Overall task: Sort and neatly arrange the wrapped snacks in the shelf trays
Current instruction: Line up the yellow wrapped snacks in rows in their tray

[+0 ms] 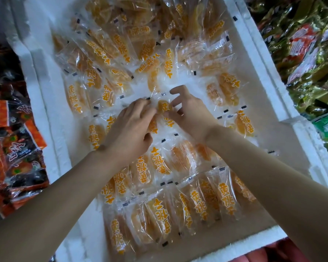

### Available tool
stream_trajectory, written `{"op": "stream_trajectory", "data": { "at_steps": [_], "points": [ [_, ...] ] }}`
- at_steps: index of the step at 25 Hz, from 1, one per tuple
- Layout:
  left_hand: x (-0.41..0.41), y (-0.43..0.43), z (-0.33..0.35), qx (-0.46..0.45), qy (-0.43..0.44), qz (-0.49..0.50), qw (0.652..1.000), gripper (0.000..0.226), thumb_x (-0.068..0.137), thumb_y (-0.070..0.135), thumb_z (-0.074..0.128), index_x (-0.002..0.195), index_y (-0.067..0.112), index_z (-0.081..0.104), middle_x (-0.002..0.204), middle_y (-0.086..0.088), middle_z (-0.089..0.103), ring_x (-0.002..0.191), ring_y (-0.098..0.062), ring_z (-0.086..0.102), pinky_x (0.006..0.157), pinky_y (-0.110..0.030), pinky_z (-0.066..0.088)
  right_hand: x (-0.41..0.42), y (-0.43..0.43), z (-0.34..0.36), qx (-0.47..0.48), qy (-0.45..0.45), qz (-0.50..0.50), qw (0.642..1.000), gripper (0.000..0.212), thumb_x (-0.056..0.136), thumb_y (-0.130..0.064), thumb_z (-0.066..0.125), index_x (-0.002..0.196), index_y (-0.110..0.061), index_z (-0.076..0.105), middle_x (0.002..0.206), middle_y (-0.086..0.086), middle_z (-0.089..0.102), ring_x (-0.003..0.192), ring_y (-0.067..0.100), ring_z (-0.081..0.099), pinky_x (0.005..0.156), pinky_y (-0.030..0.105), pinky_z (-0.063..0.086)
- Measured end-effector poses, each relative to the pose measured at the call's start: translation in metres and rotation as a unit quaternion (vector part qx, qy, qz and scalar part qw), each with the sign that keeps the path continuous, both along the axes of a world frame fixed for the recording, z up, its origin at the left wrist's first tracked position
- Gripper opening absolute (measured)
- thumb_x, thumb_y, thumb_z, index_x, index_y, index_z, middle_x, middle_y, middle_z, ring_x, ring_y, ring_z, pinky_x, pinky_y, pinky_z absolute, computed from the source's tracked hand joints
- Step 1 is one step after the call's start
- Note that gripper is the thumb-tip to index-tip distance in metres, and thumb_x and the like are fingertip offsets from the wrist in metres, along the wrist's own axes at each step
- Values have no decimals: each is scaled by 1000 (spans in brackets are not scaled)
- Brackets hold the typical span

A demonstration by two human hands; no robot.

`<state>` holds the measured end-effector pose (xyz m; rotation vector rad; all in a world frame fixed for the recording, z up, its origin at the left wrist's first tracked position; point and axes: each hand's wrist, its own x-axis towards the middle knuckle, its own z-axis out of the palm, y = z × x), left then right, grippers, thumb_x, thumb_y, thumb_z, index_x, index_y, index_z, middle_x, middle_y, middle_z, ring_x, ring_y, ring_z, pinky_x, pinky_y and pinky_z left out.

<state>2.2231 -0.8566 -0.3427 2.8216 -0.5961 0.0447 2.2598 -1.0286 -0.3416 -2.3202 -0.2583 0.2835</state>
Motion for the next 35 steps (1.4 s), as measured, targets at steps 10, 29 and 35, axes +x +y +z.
{"op": "stream_trajectory", "data": {
  "at_steps": [10, 29, 35],
  "points": [
    [14, -22, -7, 19, -30, -52, 998, 39, 76, 22, 76, 111, 12, 66, 122, -16, 57, 117, -36, 53, 86, -45, 48, 49, -6, 9, -25, -31, -131, 991, 30, 94, -34, 51, 114, -11, 55, 100, 3, 63, 98, 19, 56, 82, 30, 42],
    [6, -35, 0, 22, 17, 3, 1000, 58, 83, 16, 60, 137, 11, 43, 138, -13, 42, 131, -32, 38, 102, -43, 36, 1, -38, 3, -219, -92, -4, 971, 30, 95, -20, 47, 125, -17, 49, 113, 11, 61, 117, 28, 43, 93, 32, 34],
    [16, -54, 5, 29, 43, -61, 997, 49, 101, 25, 37, 149, 25, 26, 160, -3, 7, 148, -23, 0, 117, -38, 4, -39, -77, 37, -127, -45, -85, 987, 35, 94, -35, 47, 122, -14, 43, 114, 3, 56, 91, 22, 59, 78, 38, 50]
  ]
}}
